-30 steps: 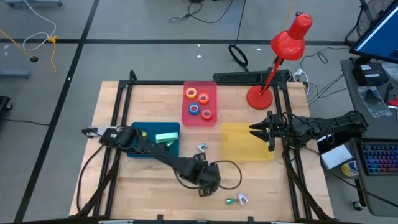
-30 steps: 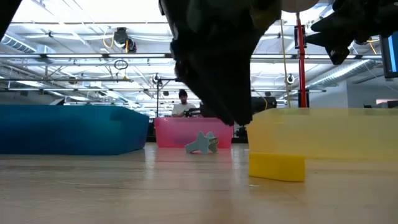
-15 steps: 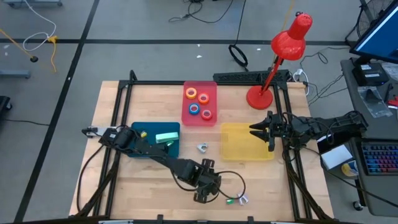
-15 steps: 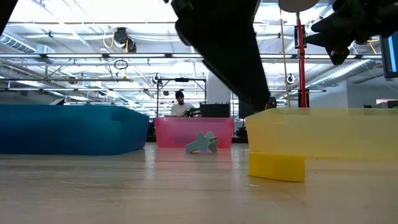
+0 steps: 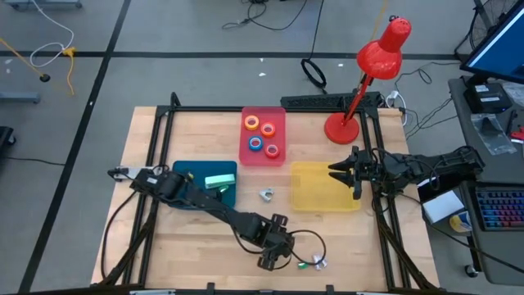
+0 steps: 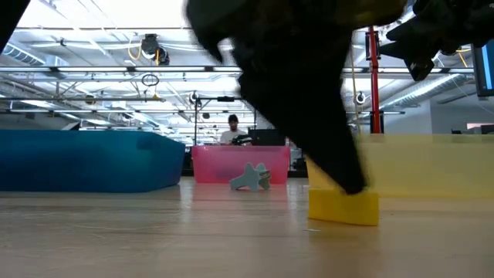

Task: Pick and place Stapler, Stapler remover, tape
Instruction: Put the yellow stapler into the blue bin

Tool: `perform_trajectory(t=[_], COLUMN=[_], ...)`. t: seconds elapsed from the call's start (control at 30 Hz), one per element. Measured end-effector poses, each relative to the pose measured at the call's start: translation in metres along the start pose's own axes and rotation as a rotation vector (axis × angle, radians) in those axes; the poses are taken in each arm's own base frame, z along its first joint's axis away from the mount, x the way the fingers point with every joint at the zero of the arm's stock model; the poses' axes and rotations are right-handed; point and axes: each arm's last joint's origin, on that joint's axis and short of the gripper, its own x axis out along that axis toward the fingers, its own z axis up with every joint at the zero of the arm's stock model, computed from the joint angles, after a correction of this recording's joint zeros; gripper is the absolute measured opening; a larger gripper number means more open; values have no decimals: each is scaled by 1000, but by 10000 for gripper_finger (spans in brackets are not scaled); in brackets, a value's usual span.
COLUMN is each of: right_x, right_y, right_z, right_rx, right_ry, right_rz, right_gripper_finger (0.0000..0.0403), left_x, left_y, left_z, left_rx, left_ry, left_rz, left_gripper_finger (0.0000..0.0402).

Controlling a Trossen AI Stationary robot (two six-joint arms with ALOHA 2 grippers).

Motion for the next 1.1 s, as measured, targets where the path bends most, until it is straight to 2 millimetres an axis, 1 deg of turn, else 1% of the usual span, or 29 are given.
perform_trajectory(t=[0.1, 0.3, 0.5, 0.57, 0.67, 0.9, 1.0, 1.1], right_x=[0, 0, 0, 0, 0, 0, 0, 0], right_y=[0, 0, 0, 0, 0, 0, 0, 0], right_z=[0, 0, 0, 0, 0, 0, 0, 0], right_rx=[0, -19, -19, -20, -18, -19, -19, -19], right_ry=[0, 3, 3, 2, 3, 3, 3, 3], right_rz=[0, -3, -3, -3, -3, -3, -3, -3], right_gripper_finger=[123, 123, 123, 123, 123, 123, 123, 123], left_x=[3, 17, 22, 23, 23, 24, 24, 24], left_y=[0, 0, -1, 0, 1, 4, 4, 4], left_z=[2, -3, -4, -5, -6, -8, -8, -9], left_rx=[-1, 59, 66, 55, 32, 14, 14, 13], left_ry=[-19, -1, 1, 4, 18, 38, 40, 42], left_rz=[-27, -28, -42, -46, -46, -43, -39, -38], left_gripper_finger=[218, 218, 218, 210, 180, 85, 62, 56])
